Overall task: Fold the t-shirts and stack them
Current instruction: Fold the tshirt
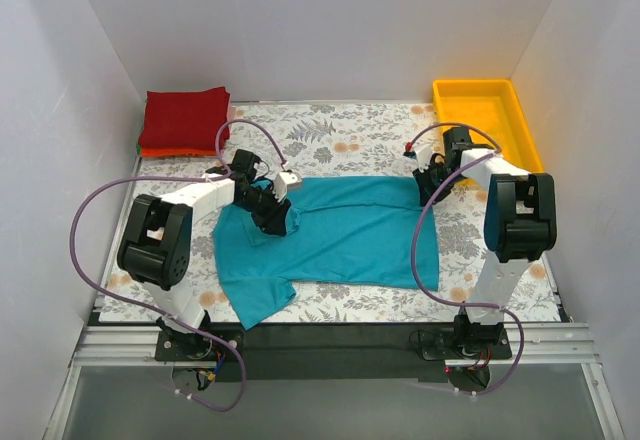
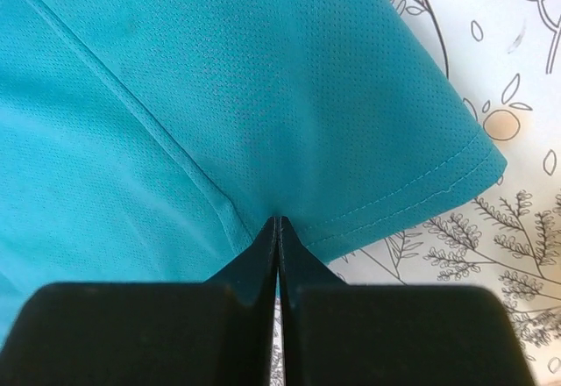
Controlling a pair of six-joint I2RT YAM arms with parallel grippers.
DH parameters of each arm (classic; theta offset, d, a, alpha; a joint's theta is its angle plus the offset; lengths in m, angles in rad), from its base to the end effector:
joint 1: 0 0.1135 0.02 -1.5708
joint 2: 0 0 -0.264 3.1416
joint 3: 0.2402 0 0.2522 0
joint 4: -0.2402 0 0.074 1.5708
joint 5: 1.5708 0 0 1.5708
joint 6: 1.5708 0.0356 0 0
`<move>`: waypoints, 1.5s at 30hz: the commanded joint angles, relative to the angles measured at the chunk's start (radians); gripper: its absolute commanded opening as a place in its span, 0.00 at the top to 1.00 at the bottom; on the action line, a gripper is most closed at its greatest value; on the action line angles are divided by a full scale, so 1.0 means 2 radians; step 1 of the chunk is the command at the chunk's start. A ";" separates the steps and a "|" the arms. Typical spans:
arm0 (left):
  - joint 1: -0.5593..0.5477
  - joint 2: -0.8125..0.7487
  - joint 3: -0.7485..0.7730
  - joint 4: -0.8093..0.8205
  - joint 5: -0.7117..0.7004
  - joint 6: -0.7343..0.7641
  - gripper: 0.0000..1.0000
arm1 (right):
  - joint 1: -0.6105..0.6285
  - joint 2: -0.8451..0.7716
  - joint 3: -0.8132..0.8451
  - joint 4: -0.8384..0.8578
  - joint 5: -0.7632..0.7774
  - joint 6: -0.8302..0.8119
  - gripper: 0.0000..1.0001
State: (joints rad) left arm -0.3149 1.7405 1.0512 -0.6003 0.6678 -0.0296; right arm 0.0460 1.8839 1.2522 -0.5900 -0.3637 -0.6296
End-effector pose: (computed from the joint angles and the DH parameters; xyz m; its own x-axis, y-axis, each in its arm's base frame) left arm 0.2975 -0.1201 0.1663 -0.9251 0.2769 -0.2598 0.3794 0.7018 -0.6029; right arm 0.3702 0.0297 0.1676 -0.6618 -0.5813 -0.4733 -0.6857 0.7246 0.0688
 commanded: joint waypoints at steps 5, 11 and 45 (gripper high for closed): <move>0.069 -0.051 0.035 -0.022 0.014 -0.020 0.59 | 0.000 -0.025 0.020 -0.012 0.040 -0.026 0.99; 0.105 -0.019 0.063 0.020 -0.053 -0.051 0.59 | 0.002 -0.045 0.037 -0.015 0.017 -0.006 0.73; 0.187 0.109 0.169 0.011 -0.061 -0.264 0.58 | 0.056 -0.038 -0.031 -0.007 0.072 -0.078 0.63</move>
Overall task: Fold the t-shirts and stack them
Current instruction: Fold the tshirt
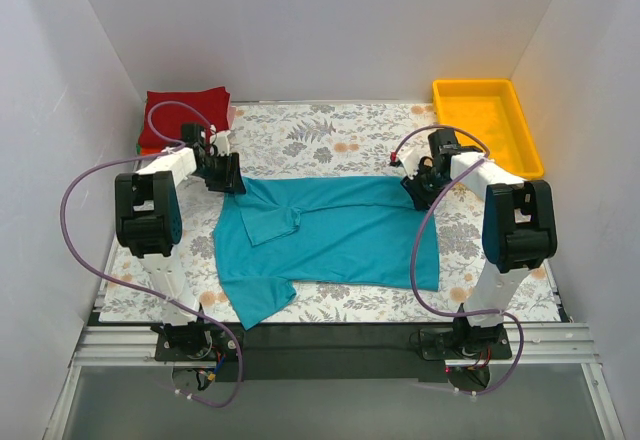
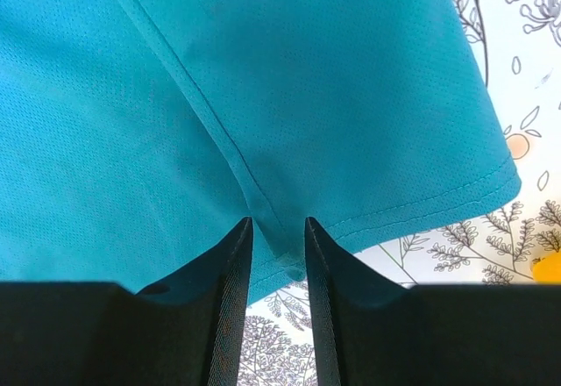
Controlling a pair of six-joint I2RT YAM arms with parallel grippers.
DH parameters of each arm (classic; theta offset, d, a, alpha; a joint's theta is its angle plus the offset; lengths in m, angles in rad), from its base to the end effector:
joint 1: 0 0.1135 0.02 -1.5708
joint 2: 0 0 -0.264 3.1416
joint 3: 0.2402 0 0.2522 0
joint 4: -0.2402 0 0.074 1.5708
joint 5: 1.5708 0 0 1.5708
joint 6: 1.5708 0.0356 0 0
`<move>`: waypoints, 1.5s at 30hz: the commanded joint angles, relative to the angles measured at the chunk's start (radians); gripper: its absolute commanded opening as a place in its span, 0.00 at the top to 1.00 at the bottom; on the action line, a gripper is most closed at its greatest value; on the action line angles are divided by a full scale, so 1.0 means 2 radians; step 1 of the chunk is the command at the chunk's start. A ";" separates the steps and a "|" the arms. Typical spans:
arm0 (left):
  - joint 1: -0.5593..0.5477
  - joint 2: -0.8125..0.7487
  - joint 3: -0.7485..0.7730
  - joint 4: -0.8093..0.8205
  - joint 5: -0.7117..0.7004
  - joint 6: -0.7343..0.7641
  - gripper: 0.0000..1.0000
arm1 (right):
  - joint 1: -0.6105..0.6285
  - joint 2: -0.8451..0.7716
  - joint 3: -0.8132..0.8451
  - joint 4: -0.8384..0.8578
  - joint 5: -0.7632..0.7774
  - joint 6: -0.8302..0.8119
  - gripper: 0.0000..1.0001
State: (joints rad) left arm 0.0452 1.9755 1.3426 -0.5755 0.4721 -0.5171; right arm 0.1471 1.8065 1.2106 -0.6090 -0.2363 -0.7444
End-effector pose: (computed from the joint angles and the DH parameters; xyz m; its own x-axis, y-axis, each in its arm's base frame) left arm 0.3948 0.0016 0.1608 -0.8717 -0.4802 -0.0980 -0.3568 0.7588 -0.5449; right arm 0.3518 0.0606 0.1810 -0.5267 -0.7439 -0.4113 -0.7916 0.6056 -0.0816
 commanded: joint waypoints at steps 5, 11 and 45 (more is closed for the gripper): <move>0.013 -0.017 0.025 0.006 0.058 -0.028 0.69 | 0.005 -0.001 -0.017 0.005 0.012 -0.026 0.75; 0.025 -0.007 0.039 0.008 0.071 -0.042 0.87 | 0.005 -0.002 -0.011 0.007 0.020 -0.027 0.99; -0.016 -0.143 -0.079 -0.087 0.069 0.162 0.64 | 0.012 0.001 0.080 -0.076 -0.057 0.016 0.63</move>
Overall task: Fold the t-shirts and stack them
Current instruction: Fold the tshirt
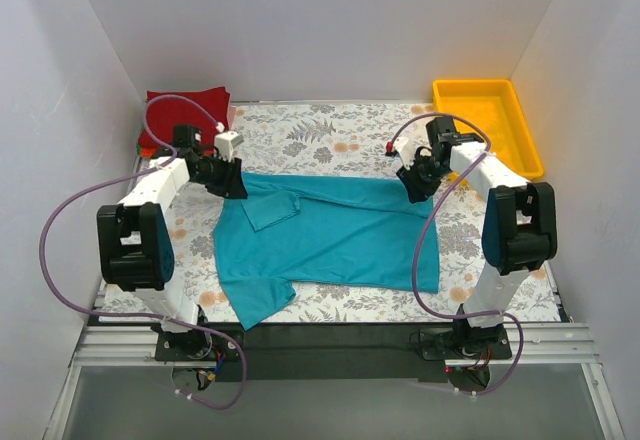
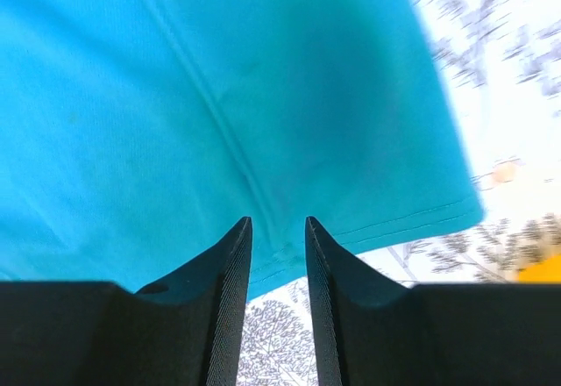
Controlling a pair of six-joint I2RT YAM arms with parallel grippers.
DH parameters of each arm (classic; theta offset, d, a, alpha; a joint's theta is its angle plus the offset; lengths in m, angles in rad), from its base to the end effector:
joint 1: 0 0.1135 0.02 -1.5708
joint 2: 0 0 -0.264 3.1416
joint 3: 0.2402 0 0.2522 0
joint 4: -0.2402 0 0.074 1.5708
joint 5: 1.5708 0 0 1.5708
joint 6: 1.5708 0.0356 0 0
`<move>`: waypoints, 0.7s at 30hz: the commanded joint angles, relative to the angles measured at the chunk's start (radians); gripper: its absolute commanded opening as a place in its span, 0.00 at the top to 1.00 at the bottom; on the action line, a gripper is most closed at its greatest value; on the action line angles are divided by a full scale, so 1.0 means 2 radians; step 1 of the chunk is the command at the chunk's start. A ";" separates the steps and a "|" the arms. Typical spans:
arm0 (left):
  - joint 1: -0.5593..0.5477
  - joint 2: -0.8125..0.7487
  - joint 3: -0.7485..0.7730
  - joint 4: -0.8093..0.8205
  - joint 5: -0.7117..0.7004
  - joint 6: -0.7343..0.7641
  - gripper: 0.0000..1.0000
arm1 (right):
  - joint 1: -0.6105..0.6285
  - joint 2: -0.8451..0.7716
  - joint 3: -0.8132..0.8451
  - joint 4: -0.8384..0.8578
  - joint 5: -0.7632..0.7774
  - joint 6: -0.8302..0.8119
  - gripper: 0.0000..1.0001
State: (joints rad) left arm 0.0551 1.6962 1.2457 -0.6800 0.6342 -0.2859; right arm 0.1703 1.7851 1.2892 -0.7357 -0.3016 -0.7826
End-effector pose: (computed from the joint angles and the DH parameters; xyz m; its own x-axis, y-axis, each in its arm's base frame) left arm 0.3441 -0.0022 0.2299 -0.9252 -0.2785 -0.2577 -0.0554 0.7710 -0.6345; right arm 0.3491 0.0708 0.2058 -0.4762 -0.7651 -0.4335 -0.8391 0.5427 -0.0360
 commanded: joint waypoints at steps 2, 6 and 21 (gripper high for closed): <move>-0.039 -0.007 -0.052 -0.030 -0.018 0.032 0.64 | 0.001 0.023 0.061 -0.014 -0.026 0.055 0.64; -0.071 -0.021 -0.096 -0.001 -0.060 -0.002 0.63 | 0.002 0.056 0.082 -0.015 -0.024 0.069 0.67; -0.094 0.013 -0.094 0.026 -0.079 -0.070 0.58 | 0.002 0.094 0.083 -0.010 -0.018 0.070 0.70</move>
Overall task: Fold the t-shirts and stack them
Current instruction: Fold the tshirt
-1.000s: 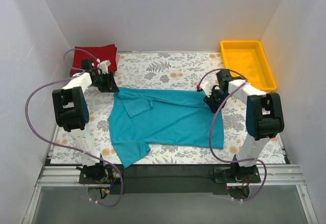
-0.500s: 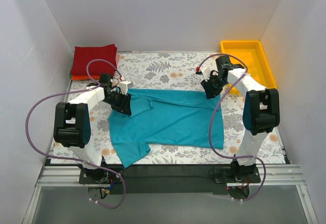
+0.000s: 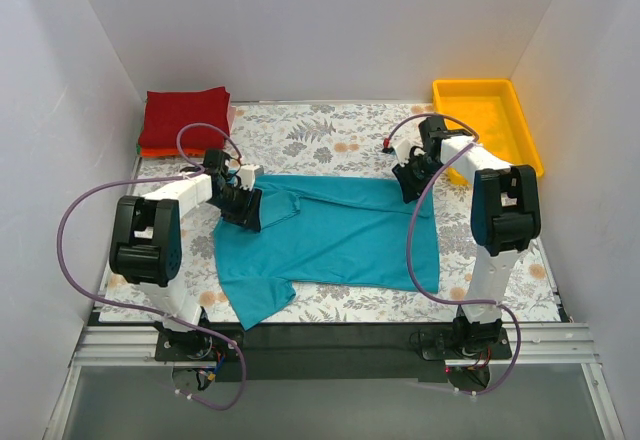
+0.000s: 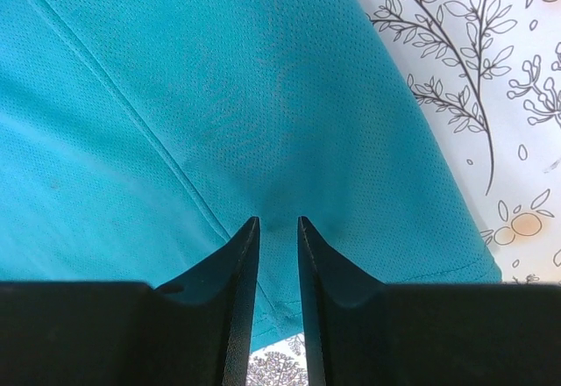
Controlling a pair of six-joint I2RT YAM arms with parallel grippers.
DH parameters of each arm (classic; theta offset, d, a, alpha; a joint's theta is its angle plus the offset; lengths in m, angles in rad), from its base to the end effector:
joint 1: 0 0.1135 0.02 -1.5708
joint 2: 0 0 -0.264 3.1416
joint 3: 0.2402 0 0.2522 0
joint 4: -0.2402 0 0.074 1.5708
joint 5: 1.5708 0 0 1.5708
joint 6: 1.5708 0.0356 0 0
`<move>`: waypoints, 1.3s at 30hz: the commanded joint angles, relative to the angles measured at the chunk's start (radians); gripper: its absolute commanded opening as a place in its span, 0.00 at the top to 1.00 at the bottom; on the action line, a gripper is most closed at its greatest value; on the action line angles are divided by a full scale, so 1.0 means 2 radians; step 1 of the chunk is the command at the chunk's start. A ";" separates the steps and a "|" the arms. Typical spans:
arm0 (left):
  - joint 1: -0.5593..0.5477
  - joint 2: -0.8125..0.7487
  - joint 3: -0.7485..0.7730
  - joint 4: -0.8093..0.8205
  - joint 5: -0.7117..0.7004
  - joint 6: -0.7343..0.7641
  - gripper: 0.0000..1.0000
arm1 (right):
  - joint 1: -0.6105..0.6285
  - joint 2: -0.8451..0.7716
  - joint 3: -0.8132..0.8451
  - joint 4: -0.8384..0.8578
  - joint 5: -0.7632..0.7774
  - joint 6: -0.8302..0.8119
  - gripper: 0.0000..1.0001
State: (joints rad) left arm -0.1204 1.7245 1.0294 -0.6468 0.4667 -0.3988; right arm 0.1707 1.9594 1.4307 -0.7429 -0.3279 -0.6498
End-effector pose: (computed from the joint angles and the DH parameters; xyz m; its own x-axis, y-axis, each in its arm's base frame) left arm 0.3068 -0.0533 0.1605 -0.9720 -0.2317 -0.0389 -0.1832 0.8511 -0.4919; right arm 0.3859 0.0781 0.1831 -0.5959 -0.6839 -0.4209 -0.7723 0.6318 0.0667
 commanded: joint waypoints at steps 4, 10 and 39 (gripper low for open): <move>-0.010 0.004 0.019 0.014 0.011 -0.022 0.60 | 0.001 0.007 0.012 -0.005 -0.002 0.002 0.71; -0.011 0.008 0.023 0.017 0.011 -0.032 0.76 | 0.001 0.004 0.006 -0.004 -0.002 0.000 0.71; -0.011 -0.048 -0.011 -0.085 0.029 -0.010 1.00 | 0.001 -0.009 -0.001 -0.007 0.020 -0.011 0.71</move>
State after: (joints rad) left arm -0.1398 1.6558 1.0077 -0.7811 0.4866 -0.4385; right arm 0.1707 1.9732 1.4284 -0.7425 -0.2924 -0.6586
